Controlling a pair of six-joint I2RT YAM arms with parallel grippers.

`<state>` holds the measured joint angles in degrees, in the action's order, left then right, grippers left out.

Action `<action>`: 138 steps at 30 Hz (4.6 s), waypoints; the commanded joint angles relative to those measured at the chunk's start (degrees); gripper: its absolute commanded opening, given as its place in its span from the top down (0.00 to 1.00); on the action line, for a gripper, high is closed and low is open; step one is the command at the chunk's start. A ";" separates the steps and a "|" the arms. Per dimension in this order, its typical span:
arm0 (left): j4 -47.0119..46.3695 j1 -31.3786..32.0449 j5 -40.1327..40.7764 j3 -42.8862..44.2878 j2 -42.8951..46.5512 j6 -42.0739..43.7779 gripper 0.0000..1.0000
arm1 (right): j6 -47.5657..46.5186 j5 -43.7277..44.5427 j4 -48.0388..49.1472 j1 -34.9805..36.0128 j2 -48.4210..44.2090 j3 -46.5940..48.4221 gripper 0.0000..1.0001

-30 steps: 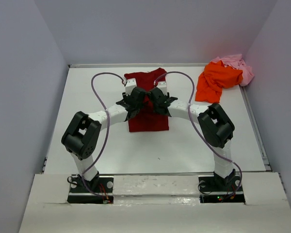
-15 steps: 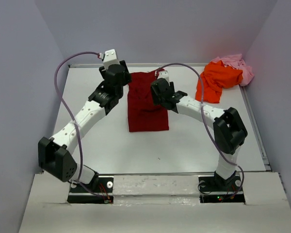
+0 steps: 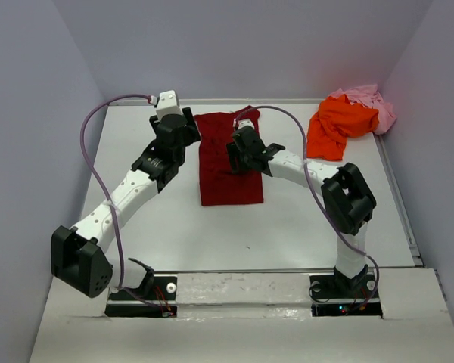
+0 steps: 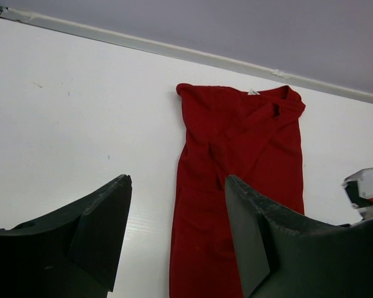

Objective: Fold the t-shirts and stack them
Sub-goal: Fold the folded rectangular tshirt in 1/3 of the way

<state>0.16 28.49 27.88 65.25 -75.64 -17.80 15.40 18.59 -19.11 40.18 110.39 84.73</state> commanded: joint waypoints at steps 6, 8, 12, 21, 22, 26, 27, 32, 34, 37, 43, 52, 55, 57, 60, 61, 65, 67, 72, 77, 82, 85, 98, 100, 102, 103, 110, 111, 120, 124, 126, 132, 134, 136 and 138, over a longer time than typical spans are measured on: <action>-3.06 -1.42 0.42 0.14 2.95 1.28 0.29 | 3.58 -5.58 -0.22 0.07 3.43 4.22 0.29; -3.15 -1.51 0.42 0.14 2.86 1.45 0.29 | 4.20 -5.58 -0.22 0.07 3.52 3.87 0.29; -2.89 -1.68 -0.19 0.31 2.42 1.37 0.29 | 3.50 -4.45 0.04 0.07 5.44 4.21 0.29; -2.89 -1.68 -0.98 0.31 2.60 1.28 0.29 | 1.13 -0.58 -0.13 -0.45 11.94 9.13 0.28; -2.89 -1.68 -0.90 0.31 2.60 1.28 0.29 | 0.78 -0.14 -0.13 -0.46 12.74 9.75 0.28; -2.98 -1.77 -1.33 0.31 2.86 1.28 0.29 | -0.45 3.02 -0.84 -0.98 16.26 14.40 0.28; -2.98 -1.68 -1.68 0.31 2.78 1.19 0.29 | -0.89 3.73 -0.92 -1.68 17.48 15.28 0.28; -2.89 -1.68 -1.95 0.40 2.77 1.19 0.29 | -1.42 4.61 -1.45 -3.01 18.98 19.33 0.28; -2.89 -1.77 -2.04 0.40 2.77 1.28 0.29 | -2.12 4.96 -1.80 -3.53 19.42 21.44 0.28; -2.89 -1.68 -1.95 0.40 2.86 1.37 0.29 | -2.92 6.37 -2.24 -4.14 20.13 23.46 0.28; -2.80 -1.68 -2.12 0.58 2.77 1.37 0.29 | -3.36 6.46 -2.51 -5.47 21.70 25.92 0.28; -2.80 -1.77 -3.09 0.58 2.51 1.19 0.29 | -3.88 6.81 -3.21 -7.84 25.67 28.83 0.28; -2.71 -1.77 -3.18 0.58 2.51 1.10 0.29 | -3.88 6.73 -3.12 -8.37 23.83 27.60 0.29; -2.71 -1.77 -3.18 0.58 2.51 1.10 0.29 | -3.71 6.90 -3.21 -8.37 22.33 26.72 0.34; -2.71 -1.77 -3.36 0.66 2.42 0.93 0.29 | -3.71 6.99 -3.12 -8.37 21.36 25.40 0.47; -2.71 -1.77 -3.36 0.58 2.34 0.93 0.29 | -3.88 6.99 -3.21 -8.37 21.19 25.22 0.53; -2.62 -1.68 -3.53 0.66 2.25 1.01 0.29 | -3.88 6.37 -3.47 -8.37 19.52 23.73 0.64; -2.62 -1.68 -3.53 0.66 2.16 0.93 0.29 | -4.32 6.55 -4.00 -8.37 18.38 23.47 0.57; -2.62 -1.86 -4.24 0.75 1.81 0.84 0.29 | -4.85 8.04 -5.58 -8.37 16.35 23.20 0.49; -2.45 -1.86 -4.76 0.84 1.72 0.49 0.29 | -3.97 8.66 -6.29 -8.37 15.03 21.27 0.49; -2.54 -1.86 -5.11 0.75 1.81 0.31 0.29 | -2.31 6.64 -6.55 -8.37 15.82 20.04 0.55; -2.54 -1.86 -5.29 0.75 1.81 0.23 0.29 | -1.25 4.97 -6.81 -8.37 16.70 20.21 0.55; -2.54 -1.86 -5.56 0.75 1.72 0.14 0.29 | -0.37 2.15 -7.25 -8.37 19.25 20.39 0.70; -2.54 -1.77 -5.55 0.75 1.72 0.14 0.29 | -0.19 1.80 -7.25 -8.37 19.51 20.04 0.77; -2.54 -1.86 -5.56 0.75 1.63 0.14 0.29 | -0.28 1.80 -7.34 -8.37 19.86 20.04 0.85; -2.54 -1.86 -5.64 0.75 1.55 0.14 0.29 | -0.28 1.89 -7.34 -8.37 19.95 20.04 0.87; -2.54 -1.86 -5.82 0.75 1.54 0.22 0.29 | -1.07 3.64 -7.34 -8.37 18.99 19.69 1.00; -2.54 -1.86 -5.82 0.75 1.54 0.14 0.29 | -1.33 4.08 -7.34 -8.37 18.55 19.60 1.00; -2.54 -1.86 -5.47 0.75 1.72 0.05 0.29 | -3.53 10.94 -7.69 -8.37 14.60 20.39 1.00; -2.54 -1.86 -5.38 0.75 1.89 0.14 0.29 | -4.06 12.70 -8.31 -8.37 13.98 22.05 1.00; -2.54 -1.86 -5.29 0.75 1.90 0.14 0.29 | -4.24 12.96 -8.31 -8.37 13.89 22.67 1.00; -2.54 -1.86 -5.12 0.75 1.98 0.22 0.29 | -4.94 14.54 -8.75 -8.37 14.06 25.22 1.00; -2.54 -1.77 -5.03 0.75 2.07 0.31 0.29 | -5.46 15.60 -8.84 -8.37 14.24 26.10 1.00; -2.54 -1.86 -5.03 0.75 2.07 0.31 0.28 | -5.82 15.86 -8.92 -8.37 14.59 26.89 1.00; -2.54 -1.86 -4.85 0.75 2.07 0.31 0.28 | -6.43 17.09 -9.01 -8.89 15.38 28.12 1.00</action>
<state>-0.60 26.89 22.28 65.25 -75.02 -17.52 10.70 31.75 -28.42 32.14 128.01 108.64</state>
